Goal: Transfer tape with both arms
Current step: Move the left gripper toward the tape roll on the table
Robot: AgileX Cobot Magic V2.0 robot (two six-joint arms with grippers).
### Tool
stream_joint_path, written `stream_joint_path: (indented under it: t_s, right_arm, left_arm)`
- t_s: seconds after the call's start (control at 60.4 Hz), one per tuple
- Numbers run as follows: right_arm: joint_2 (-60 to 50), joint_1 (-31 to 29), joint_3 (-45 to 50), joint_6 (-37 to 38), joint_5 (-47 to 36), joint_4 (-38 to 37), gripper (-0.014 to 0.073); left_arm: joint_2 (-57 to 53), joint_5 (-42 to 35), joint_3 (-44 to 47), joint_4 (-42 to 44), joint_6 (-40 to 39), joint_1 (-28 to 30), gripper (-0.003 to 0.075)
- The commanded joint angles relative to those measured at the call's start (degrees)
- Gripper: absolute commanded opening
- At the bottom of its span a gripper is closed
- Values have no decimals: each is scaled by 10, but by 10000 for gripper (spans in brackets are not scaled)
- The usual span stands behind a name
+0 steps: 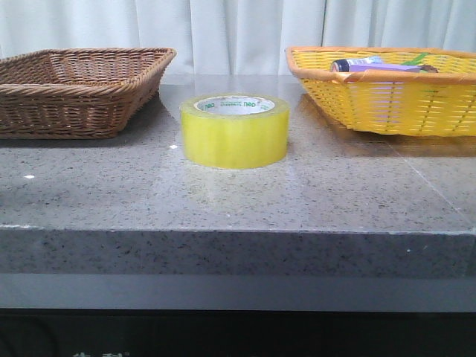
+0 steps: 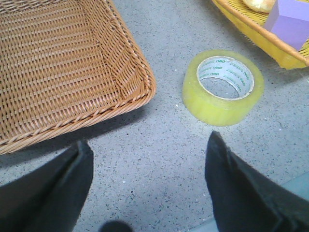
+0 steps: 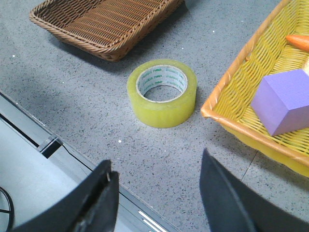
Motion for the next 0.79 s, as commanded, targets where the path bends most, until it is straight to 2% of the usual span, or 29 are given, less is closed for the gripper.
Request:
stream_joint_path:
  t_s: [0.0,0.248,0.364,0.53,0.778]
  right_arm:
    - [-3,-1,-13,0,-43,6,414]
    - [-3,-1,-13,0,-43,6,414]
    - [-3,-1,-13,0,-43,6,414]
    - [-3,-1,-13,0,-43,6,414]
    - [-3,-1,-13,0,-43,6,414]
  left_arm:
    - [-2,-42,-20,-12,-1,-4,491]
    - [-2,-60,-20,-15,7,-4,491]
    - [6,-52,-37,-15,69,-8,490]
    - [59,4,-114,-15,119,-27,490]
    - [169,78,-224,-15,246,-84,490]
